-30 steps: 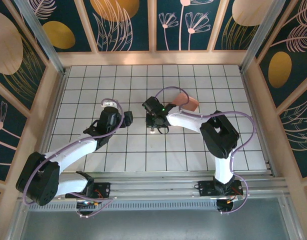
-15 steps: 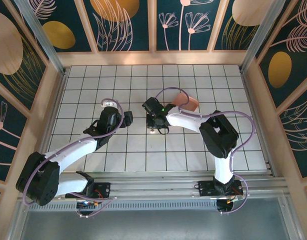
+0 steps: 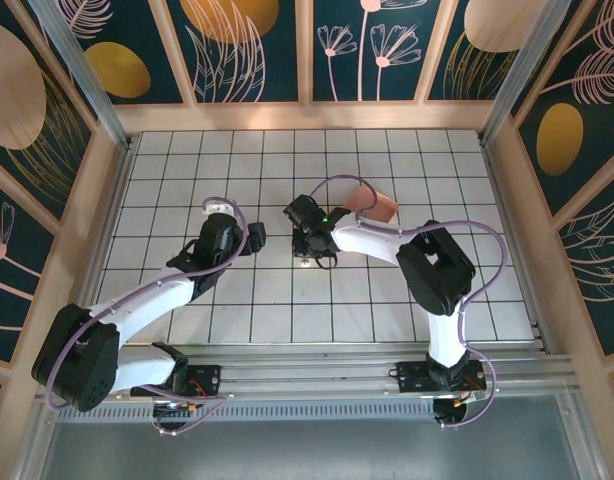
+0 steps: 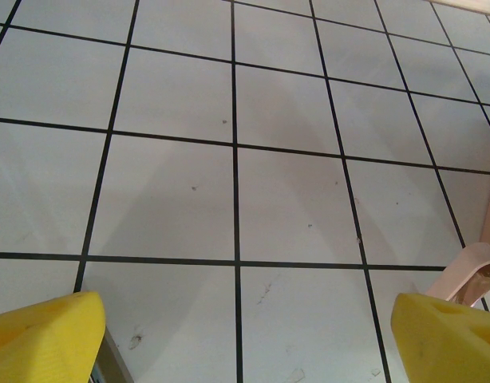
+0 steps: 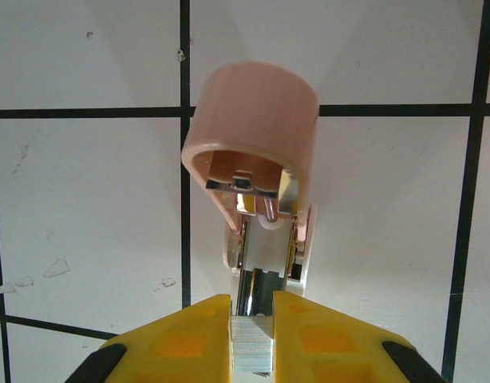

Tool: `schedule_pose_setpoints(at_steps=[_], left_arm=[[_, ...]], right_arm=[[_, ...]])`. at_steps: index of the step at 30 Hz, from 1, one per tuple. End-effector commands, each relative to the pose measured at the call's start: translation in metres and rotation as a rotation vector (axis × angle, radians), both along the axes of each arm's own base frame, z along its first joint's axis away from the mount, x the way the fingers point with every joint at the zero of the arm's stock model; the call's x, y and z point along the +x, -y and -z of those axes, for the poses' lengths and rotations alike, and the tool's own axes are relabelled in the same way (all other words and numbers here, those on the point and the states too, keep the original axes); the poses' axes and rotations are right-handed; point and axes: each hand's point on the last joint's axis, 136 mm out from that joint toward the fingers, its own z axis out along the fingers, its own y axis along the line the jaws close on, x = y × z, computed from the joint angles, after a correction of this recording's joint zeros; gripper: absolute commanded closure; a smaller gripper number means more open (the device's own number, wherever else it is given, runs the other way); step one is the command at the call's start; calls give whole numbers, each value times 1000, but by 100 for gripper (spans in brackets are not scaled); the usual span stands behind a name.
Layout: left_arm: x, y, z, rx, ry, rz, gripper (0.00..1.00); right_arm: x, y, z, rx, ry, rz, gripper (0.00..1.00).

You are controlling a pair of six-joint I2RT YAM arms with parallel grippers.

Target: Load the staples into the stapler

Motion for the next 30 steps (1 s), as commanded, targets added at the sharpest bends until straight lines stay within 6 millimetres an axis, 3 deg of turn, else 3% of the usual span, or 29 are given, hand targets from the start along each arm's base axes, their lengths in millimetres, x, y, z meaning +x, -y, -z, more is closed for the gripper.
schedule_pose_setpoints(at_steps=[1,21,30], left_arm=[[4,0,-15,-14,44,2,8],[4,-1,-15,-16,46,-3,8],[3,-1,-16,-16,48,-3,8]], right_arm=[[2,1,3,-19,-12,12,83],[1,15,7,-72,-17,58,83],[4,10,7,-58,-9,44,82]])
